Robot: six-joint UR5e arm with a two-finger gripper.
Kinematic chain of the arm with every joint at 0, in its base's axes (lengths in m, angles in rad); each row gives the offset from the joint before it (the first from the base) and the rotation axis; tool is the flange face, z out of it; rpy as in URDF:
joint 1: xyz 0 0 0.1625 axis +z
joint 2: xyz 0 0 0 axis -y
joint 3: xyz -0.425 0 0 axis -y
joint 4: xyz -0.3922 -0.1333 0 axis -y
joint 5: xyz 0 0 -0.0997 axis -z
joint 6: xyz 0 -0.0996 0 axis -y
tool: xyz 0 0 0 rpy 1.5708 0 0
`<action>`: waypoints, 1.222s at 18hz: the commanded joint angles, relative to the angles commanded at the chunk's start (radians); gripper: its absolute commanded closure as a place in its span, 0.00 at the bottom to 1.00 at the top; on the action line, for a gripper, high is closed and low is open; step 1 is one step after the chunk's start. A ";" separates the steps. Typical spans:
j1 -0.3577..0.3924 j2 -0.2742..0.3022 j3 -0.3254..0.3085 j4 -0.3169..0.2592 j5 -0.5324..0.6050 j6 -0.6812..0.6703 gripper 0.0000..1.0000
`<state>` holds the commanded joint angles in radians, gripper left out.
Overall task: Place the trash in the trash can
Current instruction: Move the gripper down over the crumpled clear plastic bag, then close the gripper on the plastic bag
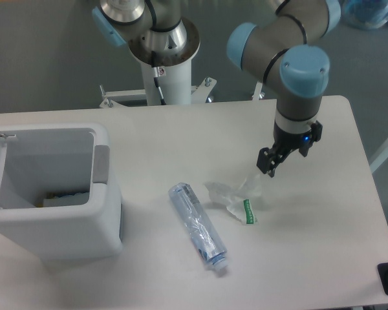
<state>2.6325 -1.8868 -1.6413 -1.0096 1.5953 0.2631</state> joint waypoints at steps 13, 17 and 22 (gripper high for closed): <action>-0.051 0.060 -0.124 0.005 0.006 0.884 0.00; -0.060 0.046 -0.124 0.011 0.002 0.890 0.00; -0.082 0.011 -0.150 0.104 0.005 0.875 0.00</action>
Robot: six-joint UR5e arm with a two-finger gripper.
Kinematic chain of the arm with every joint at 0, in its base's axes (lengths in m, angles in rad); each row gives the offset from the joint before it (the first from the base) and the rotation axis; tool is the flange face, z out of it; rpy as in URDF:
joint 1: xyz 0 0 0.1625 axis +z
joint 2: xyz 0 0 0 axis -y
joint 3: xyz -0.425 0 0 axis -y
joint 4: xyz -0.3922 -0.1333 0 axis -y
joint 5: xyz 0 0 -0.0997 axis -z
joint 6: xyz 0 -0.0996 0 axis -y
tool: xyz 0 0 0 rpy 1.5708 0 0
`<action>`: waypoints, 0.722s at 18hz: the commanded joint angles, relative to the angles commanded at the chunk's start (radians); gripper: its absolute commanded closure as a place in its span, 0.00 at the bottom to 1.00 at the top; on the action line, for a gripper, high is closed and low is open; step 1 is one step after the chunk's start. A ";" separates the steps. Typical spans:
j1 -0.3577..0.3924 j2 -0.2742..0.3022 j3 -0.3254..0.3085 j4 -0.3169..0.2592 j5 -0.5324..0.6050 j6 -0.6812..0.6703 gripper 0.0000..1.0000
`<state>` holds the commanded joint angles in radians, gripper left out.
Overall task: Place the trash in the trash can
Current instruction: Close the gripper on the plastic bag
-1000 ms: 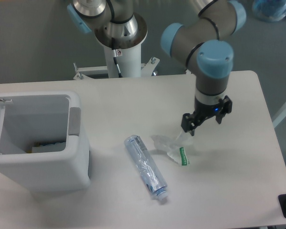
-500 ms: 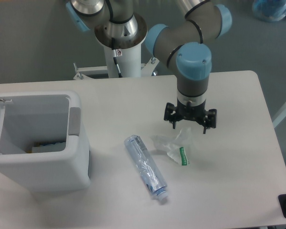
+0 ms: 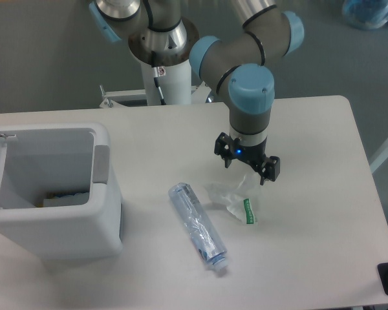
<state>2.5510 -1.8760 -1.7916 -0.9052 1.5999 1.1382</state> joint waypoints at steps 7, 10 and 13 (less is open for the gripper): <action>-0.002 -0.011 -0.020 0.019 0.003 0.002 0.94; 0.000 -0.008 -0.026 0.008 -0.005 0.002 1.00; 0.005 -0.002 -0.028 0.000 -0.006 0.000 1.00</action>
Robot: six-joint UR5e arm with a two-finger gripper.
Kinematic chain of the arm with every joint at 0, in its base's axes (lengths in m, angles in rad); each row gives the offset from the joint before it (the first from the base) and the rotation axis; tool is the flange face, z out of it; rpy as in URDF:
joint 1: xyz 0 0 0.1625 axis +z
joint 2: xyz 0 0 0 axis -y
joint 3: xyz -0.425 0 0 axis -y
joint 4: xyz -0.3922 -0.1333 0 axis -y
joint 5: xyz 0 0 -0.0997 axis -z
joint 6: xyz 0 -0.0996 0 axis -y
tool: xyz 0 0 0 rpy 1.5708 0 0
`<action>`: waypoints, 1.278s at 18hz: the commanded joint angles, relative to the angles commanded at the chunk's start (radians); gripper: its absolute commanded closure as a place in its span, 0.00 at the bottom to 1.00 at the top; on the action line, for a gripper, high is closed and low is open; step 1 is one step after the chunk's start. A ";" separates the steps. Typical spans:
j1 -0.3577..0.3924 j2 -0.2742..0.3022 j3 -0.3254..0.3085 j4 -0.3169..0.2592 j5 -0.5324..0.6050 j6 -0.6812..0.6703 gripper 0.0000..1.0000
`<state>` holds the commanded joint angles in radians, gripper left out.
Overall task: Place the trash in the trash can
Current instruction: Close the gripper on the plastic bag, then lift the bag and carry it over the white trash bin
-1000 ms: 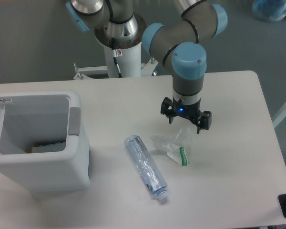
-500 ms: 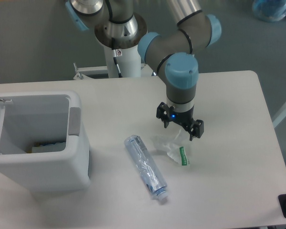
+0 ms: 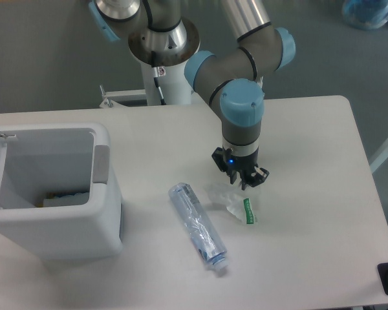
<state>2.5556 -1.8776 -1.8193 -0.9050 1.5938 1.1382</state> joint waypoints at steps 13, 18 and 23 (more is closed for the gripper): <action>0.070 0.133 0.063 -0.052 -0.102 -0.133 1.00; 0.114 0.280 0.152 -0.182 -0.254 -0.360 1.00; 0.109 0.399 0.156 -0.181 -0.374 -0.592 1.00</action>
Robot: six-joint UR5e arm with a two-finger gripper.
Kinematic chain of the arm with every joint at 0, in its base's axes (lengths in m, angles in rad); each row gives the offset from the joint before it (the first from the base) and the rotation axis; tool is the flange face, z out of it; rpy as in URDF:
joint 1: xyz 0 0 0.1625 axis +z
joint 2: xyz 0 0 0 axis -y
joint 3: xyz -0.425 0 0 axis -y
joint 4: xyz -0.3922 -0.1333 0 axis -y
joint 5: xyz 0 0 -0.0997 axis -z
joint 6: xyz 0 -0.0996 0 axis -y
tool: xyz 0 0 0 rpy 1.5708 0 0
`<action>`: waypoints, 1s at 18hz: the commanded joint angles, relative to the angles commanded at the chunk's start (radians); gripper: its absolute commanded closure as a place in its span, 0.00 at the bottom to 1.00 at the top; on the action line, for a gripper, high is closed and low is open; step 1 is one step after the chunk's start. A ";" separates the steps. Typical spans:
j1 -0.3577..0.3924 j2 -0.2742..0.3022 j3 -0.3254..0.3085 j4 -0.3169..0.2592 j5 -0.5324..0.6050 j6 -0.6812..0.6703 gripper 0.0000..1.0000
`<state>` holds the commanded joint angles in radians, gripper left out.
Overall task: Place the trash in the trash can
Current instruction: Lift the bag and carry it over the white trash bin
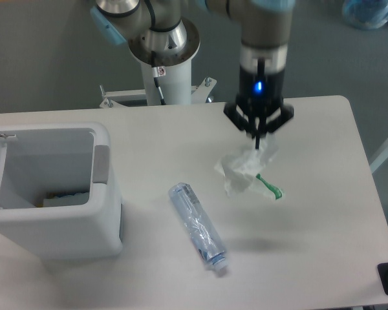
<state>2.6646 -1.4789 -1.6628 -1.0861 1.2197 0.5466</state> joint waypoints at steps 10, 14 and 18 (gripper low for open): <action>-0.011 0.149 0.005 0.005 -0.313 -0.240 1.00; -0.044 0.178 -0.005 0.006 -0.394 -0.321 1.00; -0.132 0.181 -0.052 0.009 -0.437 -0.312 1.00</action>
<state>2.5328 -1.2978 -1.7148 -1.0769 0.7823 0.2346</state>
